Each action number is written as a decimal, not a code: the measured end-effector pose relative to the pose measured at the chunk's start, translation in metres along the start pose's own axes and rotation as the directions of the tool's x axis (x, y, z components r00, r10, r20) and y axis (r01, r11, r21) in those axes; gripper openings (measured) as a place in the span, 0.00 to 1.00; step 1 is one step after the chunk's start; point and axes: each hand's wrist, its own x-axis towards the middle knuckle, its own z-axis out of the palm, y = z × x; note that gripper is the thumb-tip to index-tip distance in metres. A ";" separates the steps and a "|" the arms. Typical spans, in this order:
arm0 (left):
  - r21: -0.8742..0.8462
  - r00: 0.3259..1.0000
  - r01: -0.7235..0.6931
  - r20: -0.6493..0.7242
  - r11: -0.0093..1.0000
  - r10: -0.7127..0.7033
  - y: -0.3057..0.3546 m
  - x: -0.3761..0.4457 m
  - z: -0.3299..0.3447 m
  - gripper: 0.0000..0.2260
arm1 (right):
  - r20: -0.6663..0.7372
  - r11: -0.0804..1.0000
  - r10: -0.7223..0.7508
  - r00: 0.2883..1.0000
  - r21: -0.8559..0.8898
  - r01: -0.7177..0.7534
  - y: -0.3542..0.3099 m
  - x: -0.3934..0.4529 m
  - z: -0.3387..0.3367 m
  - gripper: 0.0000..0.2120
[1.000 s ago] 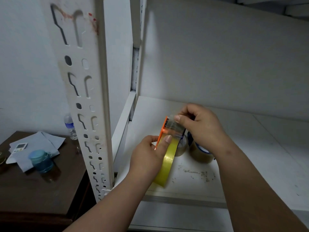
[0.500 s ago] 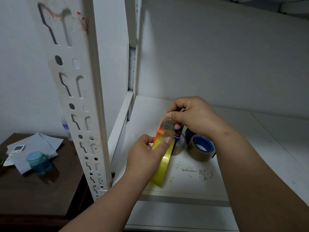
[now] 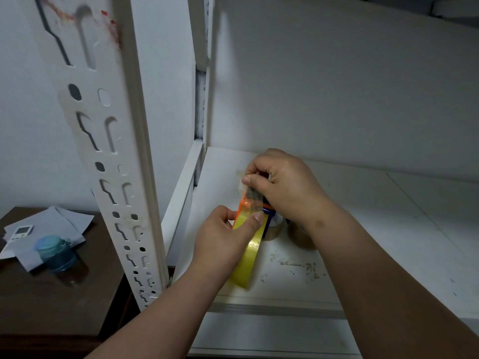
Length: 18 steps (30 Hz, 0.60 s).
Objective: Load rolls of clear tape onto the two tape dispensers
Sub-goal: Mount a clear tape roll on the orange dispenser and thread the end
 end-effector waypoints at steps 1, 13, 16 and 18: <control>-0.001 1.000 0.000 0.001 1.000 0.000 0.000 0.000 0.000 0.16 | -0.005 1.000 -0.004 1.000 -0.019 0.004 -0.001 -0.001 -0.002 0.04; 0.068 1.000 -0.027 -0.010 0.997 0.028 0.005 -0.002 0.001 0.15 | 0.220 0.957 0.176 0.959 0.189 -0.219 -0.011 -0.002 -0.034 0.08; 0.067 1.000 -0.025 -0.016 0.997 0.026 0.004 0.000 0.001 0.15 | 0.206 0.972 0.169 0.964 0.128 -0.198 -0.012 0.001 -0.029 0.08; 0.070 0.999 -0.021 -0.022 0.997 0.023 0.004 0.001 0.002 0.17 | 0.175 0.976 0.167 0.970 0.108 -0.187 -0.009 0.001 -0.026 0.09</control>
